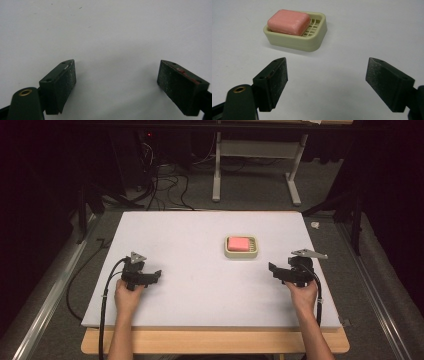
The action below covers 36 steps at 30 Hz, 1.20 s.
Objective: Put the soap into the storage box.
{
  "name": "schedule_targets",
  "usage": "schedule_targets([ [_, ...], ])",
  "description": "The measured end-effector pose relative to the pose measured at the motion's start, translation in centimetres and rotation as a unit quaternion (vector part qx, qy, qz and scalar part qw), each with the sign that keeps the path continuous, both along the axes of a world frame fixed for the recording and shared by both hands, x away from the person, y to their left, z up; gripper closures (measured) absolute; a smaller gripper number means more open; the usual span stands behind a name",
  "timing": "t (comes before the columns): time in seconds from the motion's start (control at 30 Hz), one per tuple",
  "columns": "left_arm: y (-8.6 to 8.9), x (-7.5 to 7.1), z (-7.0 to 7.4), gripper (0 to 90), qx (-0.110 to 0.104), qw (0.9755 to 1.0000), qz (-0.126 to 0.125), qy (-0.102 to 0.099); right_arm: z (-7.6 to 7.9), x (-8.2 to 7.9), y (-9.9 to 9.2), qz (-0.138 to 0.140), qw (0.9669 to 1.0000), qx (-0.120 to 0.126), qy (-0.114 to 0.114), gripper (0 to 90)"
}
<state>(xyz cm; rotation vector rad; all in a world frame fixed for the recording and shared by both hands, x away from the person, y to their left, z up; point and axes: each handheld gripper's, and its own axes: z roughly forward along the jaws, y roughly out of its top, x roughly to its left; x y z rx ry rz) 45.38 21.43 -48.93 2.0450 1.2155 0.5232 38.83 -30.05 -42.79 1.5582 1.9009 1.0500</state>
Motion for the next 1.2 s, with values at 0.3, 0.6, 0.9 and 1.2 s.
schedule_targets([
  [0.3,0.0,0.0,0.0,15.9,0.000,1.0000,0.000,0.000,-0.5,-0.2,0.1,0.003,1.0000,-0.001,0.007,18.5],
  [0.6,0.0,0.0,0.0,15.9,0.000,1.0000,0.000,0.000,-1.1,-0.3,0.3,0.005,0.9999,-0.002,0.014,18.9],
  [0.9,0.0,0.0,0.0,15.9,0.000,1.0000,0.000,0.000,-1.7,-0.3,0.5,0.007,0.9998,-0.005,0.019,19.1],
  [1.2,0.0,0.0,0.0,15.9,0.000,1.0000,0.000,0.000,-2.2,-0.2,0.9,0.011,0.9996,-0.008,0.026,19.3],
])
